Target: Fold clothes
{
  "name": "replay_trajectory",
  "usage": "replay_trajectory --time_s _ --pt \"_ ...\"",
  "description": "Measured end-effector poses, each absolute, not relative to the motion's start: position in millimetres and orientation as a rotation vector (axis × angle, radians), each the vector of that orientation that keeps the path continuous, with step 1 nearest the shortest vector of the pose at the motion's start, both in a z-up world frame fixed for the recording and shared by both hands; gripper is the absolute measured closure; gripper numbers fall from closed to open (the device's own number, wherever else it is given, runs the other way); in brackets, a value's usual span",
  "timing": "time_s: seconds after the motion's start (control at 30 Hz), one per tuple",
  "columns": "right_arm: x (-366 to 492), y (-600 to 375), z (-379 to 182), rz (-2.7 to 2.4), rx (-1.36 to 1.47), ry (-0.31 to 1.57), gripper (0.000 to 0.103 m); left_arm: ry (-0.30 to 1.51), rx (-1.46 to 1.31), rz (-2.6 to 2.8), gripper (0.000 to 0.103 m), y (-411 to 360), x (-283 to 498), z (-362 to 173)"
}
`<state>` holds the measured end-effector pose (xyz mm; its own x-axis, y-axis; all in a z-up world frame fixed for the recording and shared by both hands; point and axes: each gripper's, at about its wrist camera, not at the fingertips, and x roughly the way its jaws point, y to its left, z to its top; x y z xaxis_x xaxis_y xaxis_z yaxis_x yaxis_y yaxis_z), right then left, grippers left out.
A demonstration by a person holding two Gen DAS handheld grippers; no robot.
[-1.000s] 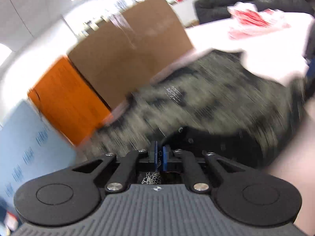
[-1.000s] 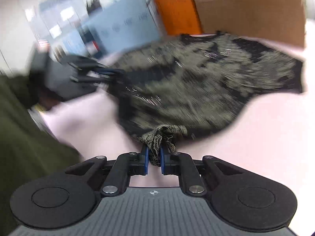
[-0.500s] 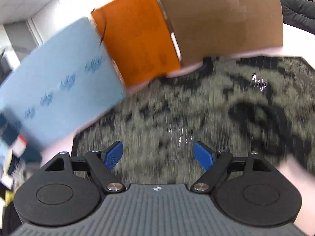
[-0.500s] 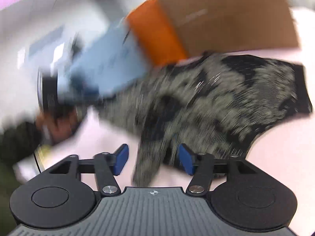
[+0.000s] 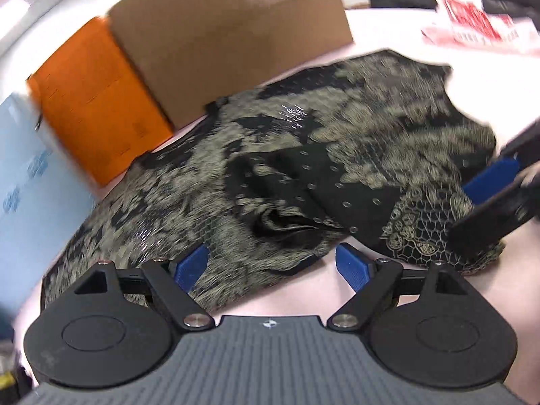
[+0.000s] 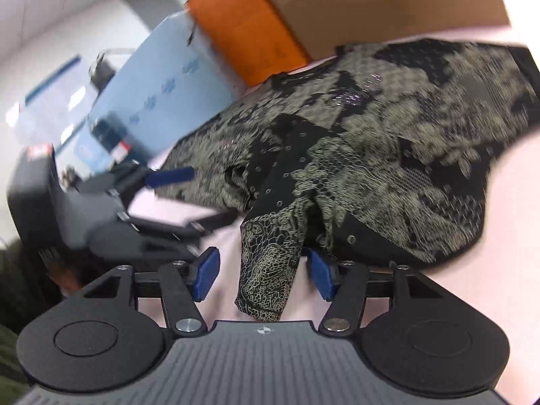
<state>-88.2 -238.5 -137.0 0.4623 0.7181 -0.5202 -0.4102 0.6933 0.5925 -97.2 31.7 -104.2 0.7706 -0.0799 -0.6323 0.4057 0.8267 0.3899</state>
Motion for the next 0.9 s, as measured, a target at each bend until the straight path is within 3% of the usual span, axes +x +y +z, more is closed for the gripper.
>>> replay_trajectory --time_s 0.03,0.1,0.2,0.23,0.27,0.33,0.63,0.9 --pt "-89 -241 -137 0.720 0.437 0.832 0.045 0.632 0.549 -0.287 0.037 30 -96 -106" --pt "-91 -246 -138 0.725 0.477 0.831 0.040 0.620 0.559 -0.294 0.099 30 -97 -106" --pt "-94 -245 -136 0.727 0.490 0.830 0.040 0.591 0.569 -0.293 0.100 38 -105 -97" --pt "-93 -244 -137 0.737 0.501 0.841 0.048 0.563 0.573 -0.297 0.100 43 -110 -91" --pt "-91 -244 -138 0.750 0.520 0.858 0.070 0.538 0.584 -0.288 0.100 48 -117 -84" --pt "-86 -242 -139 0.776 0.560 0.892 0.095 0.487 0.610 -0.263 0.100 61 -134 -68" --pt "-94 -288 -101 0.906 0.936 0.807 0.097 0.458 0.638 -0.136 0.100 146 -209 -6" --pt "-149 -343 -93 0.763 1.086 0.769 0.097 0.608 0.610 -0.126 0.097 192 -276 1"
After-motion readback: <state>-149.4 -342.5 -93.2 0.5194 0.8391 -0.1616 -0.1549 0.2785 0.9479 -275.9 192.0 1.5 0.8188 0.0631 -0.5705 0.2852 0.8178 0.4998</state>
